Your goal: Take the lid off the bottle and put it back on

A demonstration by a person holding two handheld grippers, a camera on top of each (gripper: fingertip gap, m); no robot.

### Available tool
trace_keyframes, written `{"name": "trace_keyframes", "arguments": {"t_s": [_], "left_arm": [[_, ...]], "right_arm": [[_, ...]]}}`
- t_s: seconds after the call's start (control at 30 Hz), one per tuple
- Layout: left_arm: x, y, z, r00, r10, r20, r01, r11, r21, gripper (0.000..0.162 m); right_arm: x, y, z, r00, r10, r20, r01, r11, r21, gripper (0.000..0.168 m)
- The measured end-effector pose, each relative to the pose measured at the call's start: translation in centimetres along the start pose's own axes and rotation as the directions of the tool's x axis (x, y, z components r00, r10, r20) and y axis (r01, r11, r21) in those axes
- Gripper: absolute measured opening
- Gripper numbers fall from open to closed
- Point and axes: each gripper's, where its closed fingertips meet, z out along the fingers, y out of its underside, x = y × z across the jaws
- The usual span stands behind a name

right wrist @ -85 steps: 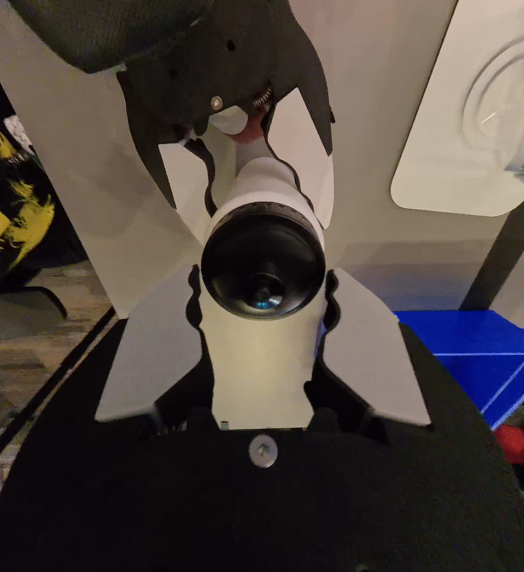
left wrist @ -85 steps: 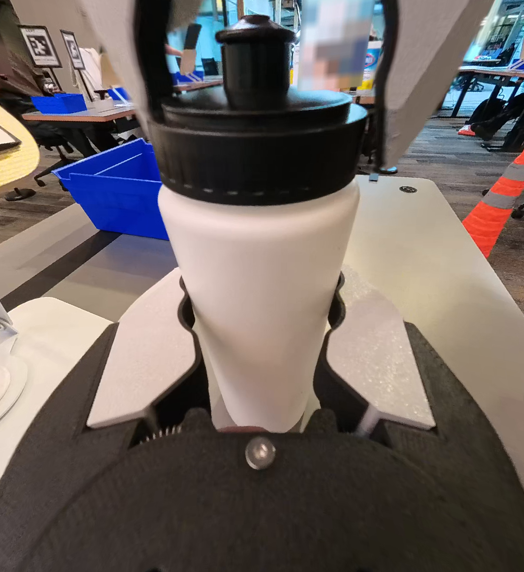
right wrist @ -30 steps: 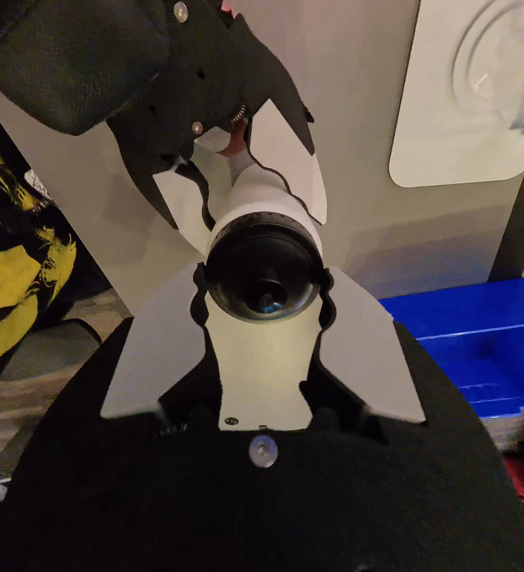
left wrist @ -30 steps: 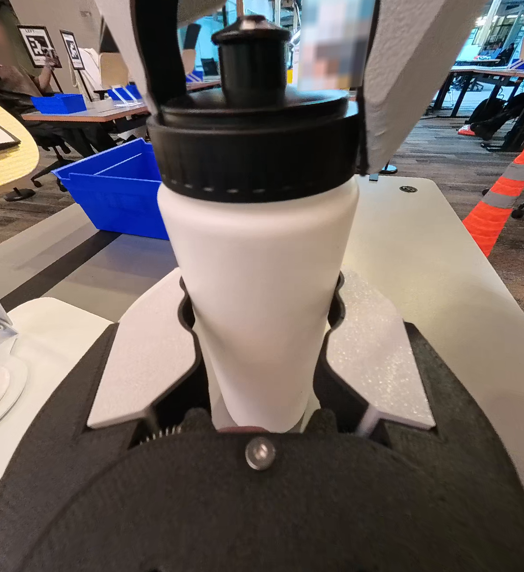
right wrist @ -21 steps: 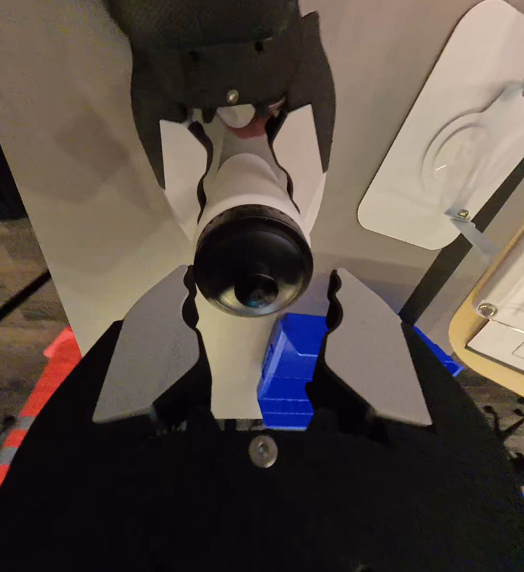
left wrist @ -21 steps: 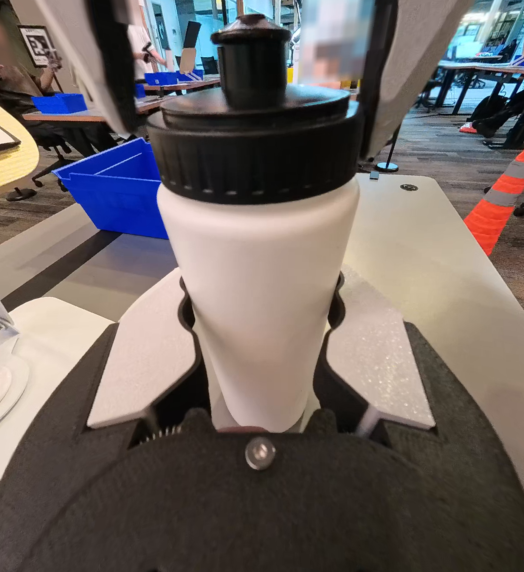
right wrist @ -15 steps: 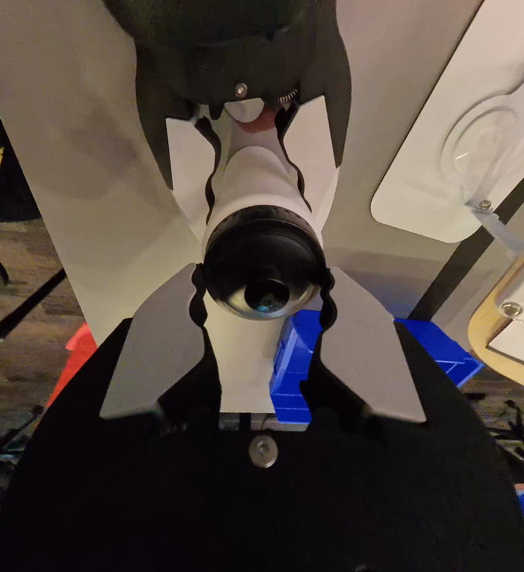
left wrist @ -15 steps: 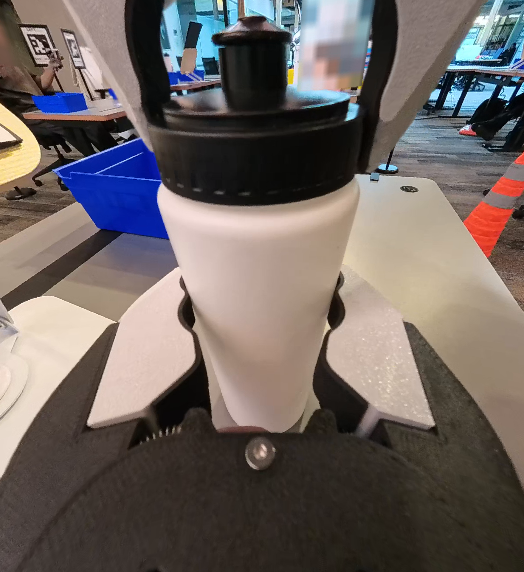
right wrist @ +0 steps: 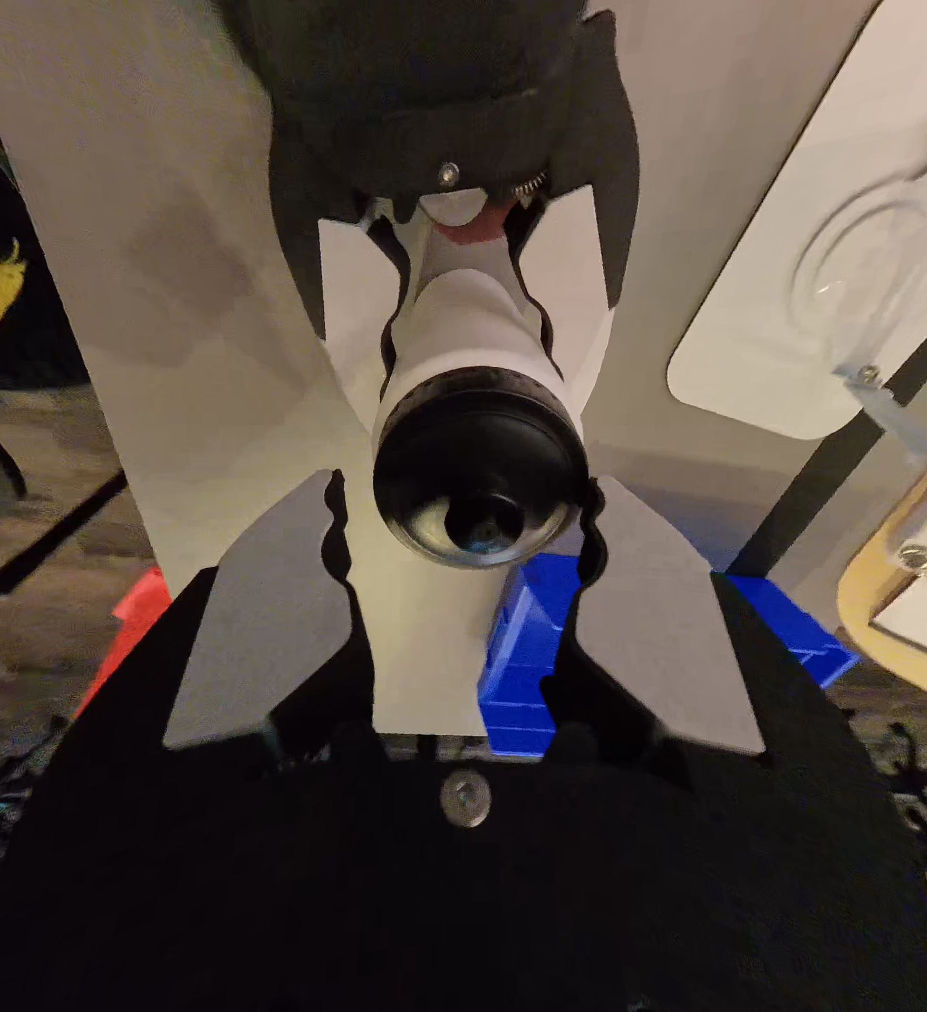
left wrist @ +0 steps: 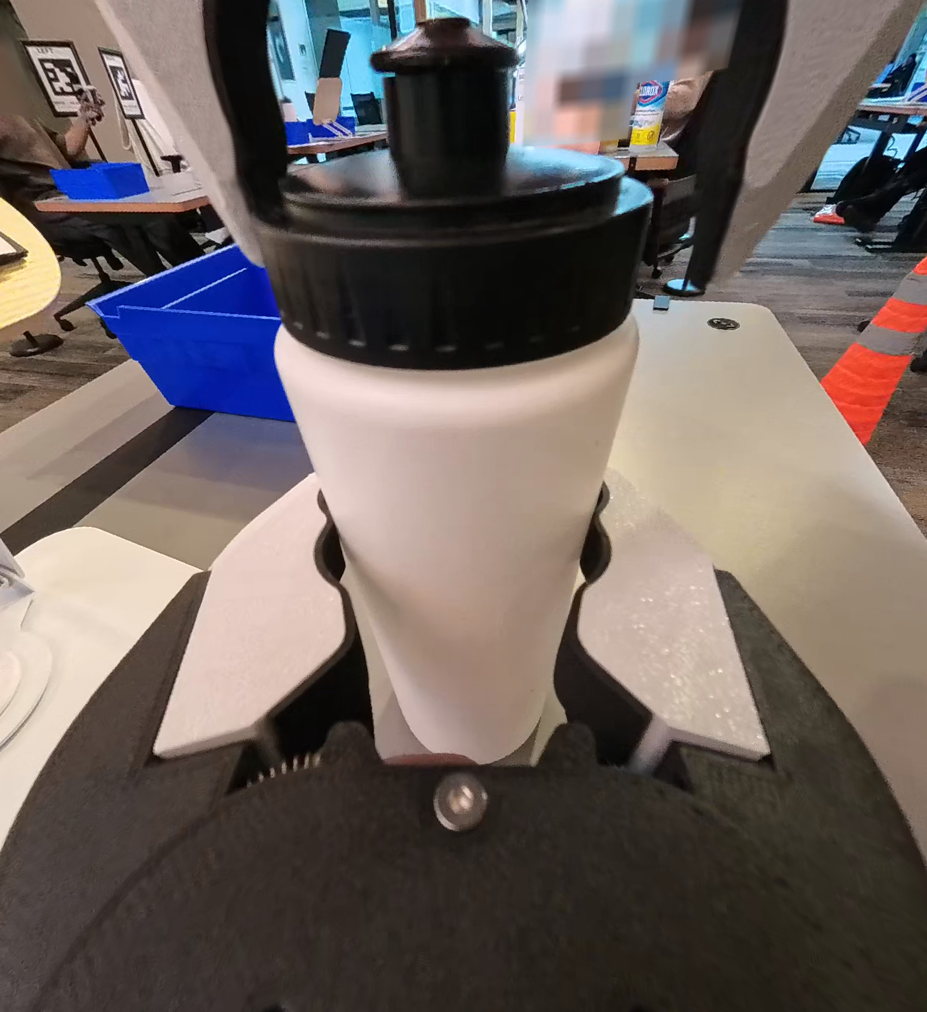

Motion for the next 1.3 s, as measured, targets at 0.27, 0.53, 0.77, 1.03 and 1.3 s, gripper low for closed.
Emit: {"name": "trace_keyframes", "arguments": {"t_s": [0.27,0.53,0.77,1.03,1.3], "left_arm": [[-0.10,-0.01,0.05,1.000,-0.009,-0.003,0.009,1.000,0.004,0.086],[-0.06,0.01,0.04,1.000,-0.007,-0.008,0.007,1.000,0.001,0.085],[-0.03,0.00,0.02,1.000,-0.004,-0.010,0.004,1.000,0.003,0.086],[-0.10,-0.02,0.05,1.000,-0.013,-0.011,0.013,1.000,0.006,0.086],[-0.10,-0.02,0.11,1.000,-0.010,-0.005,0.010,1.000,0.004,0.086]], "right_arm": [[0.64,0.15,-0.23,0.998,-0.059,-0.005,0.059,0.998,-0.012,0.071],[0.34,-0.05,-0.18,0.936,0.351,0.012,-0.352,0.935,0.043,0.071],[0.50,-0.51,-0.80,0.998,0.067,-0.018,-0.067,0.997,0.046,0.083],[0.68,-0.40,-0.76,1.000,-0.025,0.004,0.025,1.000,0.014,0.068],[0.57,-0.43,-0.67,0.936,0.352,0.018,-0.353,0.933,0.065,0.068]]}}
